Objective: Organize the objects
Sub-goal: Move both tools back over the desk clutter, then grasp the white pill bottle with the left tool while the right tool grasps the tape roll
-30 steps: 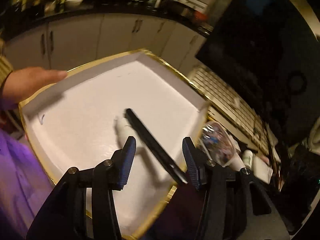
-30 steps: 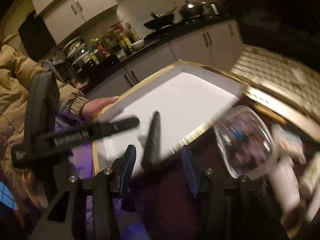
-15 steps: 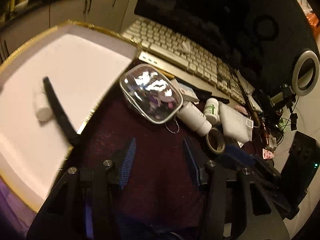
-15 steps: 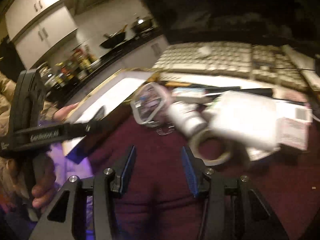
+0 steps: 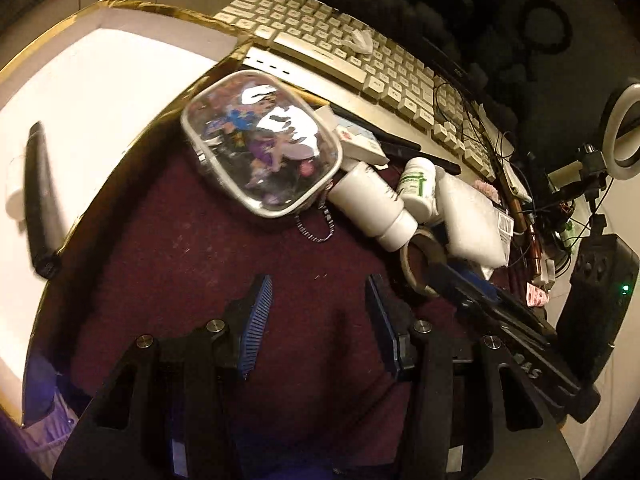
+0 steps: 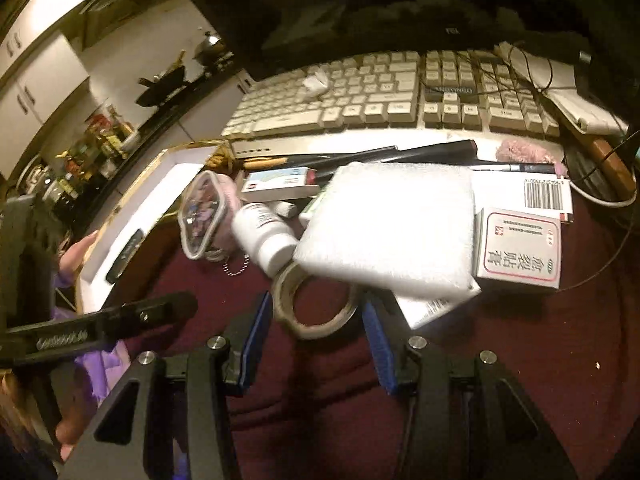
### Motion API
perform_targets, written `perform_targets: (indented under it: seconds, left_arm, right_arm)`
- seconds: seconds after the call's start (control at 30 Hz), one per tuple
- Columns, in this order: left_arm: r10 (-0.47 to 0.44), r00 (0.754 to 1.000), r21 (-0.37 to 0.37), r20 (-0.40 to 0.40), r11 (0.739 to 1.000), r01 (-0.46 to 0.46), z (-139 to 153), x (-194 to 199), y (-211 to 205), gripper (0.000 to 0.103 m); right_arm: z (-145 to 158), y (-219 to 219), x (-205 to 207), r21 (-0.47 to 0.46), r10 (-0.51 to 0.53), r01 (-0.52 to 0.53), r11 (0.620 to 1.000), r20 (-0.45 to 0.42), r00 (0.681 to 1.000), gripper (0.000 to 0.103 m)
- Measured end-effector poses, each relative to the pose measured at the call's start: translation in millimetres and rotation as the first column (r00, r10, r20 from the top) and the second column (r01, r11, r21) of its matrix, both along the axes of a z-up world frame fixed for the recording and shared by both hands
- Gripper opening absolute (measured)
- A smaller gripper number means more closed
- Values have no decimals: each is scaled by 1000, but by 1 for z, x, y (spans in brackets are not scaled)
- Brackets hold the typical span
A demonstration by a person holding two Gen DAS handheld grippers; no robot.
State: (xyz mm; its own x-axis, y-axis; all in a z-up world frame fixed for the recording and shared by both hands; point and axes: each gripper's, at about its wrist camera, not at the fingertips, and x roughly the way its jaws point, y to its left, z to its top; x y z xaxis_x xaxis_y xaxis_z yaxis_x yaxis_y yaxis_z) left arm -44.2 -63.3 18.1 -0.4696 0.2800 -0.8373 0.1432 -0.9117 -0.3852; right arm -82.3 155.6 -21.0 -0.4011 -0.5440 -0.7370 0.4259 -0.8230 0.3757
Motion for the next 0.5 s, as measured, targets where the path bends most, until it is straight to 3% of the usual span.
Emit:
perform_targets:
  seconds: [0.03, 0.1, 0.17, 0.3, 0.5]
  left_arm:
    - [-2, 1000, -3, -3, 1000, 2, 1, -5, 3, 48]
    - [-9, 1000, -1, -11, 1000, 9, 3, -13, 8, 48]
    - [-21, 1000, -13, -8, 1000, 21, 3, -22, 12, 48]
    - [-19, 1000, -4, -1, 1000, 19, 2, -40, 20, 49]
    - [16, 1000, 24, 10, 1000, -16, -6, -64, 29, 50]
  right_arm:
    - [-1, 0, -2, 12, -7, 7, 1000, -2, 1000, 41]
    - [-4, -1, -5, 52, -17, 17, 998, -18, 1000, 23]
    - [-7, 4, -7, 47, -13, 14, 999, -11, 1000, 17]
    - [-7, 11, -3, 38, 15, -15, 999, -2, 1000, 9]
    - [-6, 16, 6, 37, 39, -39, 999, -7, 999, 9]
